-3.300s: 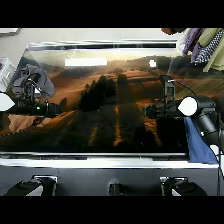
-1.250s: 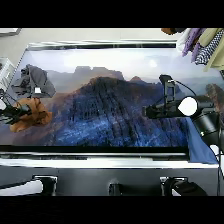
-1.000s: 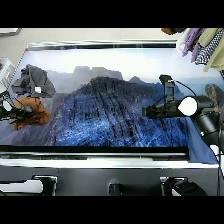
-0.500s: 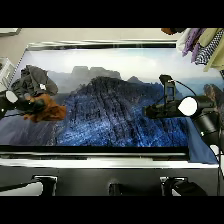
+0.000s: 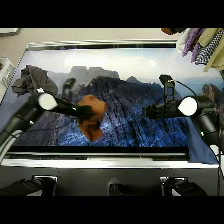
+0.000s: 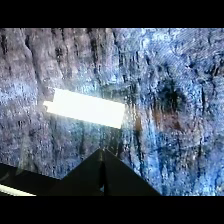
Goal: Fold the clothes and pants, and hang the long-sleeved shirts on hangers.
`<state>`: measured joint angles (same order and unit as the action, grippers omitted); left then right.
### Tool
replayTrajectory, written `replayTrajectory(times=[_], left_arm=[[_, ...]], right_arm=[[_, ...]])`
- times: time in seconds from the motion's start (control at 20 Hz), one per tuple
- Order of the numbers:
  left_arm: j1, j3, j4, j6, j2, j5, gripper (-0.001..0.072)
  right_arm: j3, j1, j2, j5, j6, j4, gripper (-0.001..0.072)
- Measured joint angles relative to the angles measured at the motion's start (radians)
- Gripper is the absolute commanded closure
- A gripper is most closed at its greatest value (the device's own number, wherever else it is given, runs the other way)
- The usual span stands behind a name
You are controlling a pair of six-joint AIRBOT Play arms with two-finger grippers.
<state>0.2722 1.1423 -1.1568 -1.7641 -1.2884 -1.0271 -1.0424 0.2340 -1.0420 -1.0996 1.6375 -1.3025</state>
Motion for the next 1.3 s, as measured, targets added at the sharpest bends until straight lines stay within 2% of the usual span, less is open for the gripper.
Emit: replayTrajectory(times=[0.1, 0.15, 0.25, 0.3, 0.5, 0.9, 1.2, 1.25, 1.3], left_arm=[[0.101, -0.009, 0.014, -0.034, -0.023, 0.047, 0.0686], [0.14, -0.012, 0.018, -0.05, -0.04, 0.069, 0.0661], [0.203, -0.016, 0.024, -0.064, -0.08, 0.095, 0.0326], [0.222, -0.018, 0.027, -0.073, -0.095, 0.103, 0.0236], [0.195, -0.018, 0.03, -0.072, -0.074, 0.089, 0.0228], [-0.172, -0.018, 0.023, 0.034, 0.116, -0.09, 0.0229], [-0.288, -0.037, 0.024, 0.06, 0.139, -0.154, 0.0229], [-0.294, -0.04, 0.024, 0.062, 0.14, -0.151, 0.0229], [-0.298, -0.043, 0.023, 0.063, 0.141, -0.145, 0.0229]], right_arm=[[0.0, 0.0, 0.0, 0.0, 0.0, 0.0, 0.0678], [0.0, 0.0, 0.0, 0.0, 0.0, 0.0, 0.0678], [0.0, 0.0, 0.0, 0.0, 0.0, 0.0, 0.0678], [0.0, 0.0, 0.0, 0.0, 0.0, 0.0, 0.0678], [0.0, 0.0, 0.0, 0.0, 0.0, 0.0, 0.0678], [0.0, 0.0, 0.0, 0.07, 0.0, 0.003, 0.0678], [0.0, 0.0, 0.0, 0.116, 0.037, 0.094, 0.0677], [0.0, -0.001, 0.0, 0.112, 0.052, 0.118, 0.0669], [0.0, -0.004, 0.0, 0.098, 0.069, 0.138, 0.061]])
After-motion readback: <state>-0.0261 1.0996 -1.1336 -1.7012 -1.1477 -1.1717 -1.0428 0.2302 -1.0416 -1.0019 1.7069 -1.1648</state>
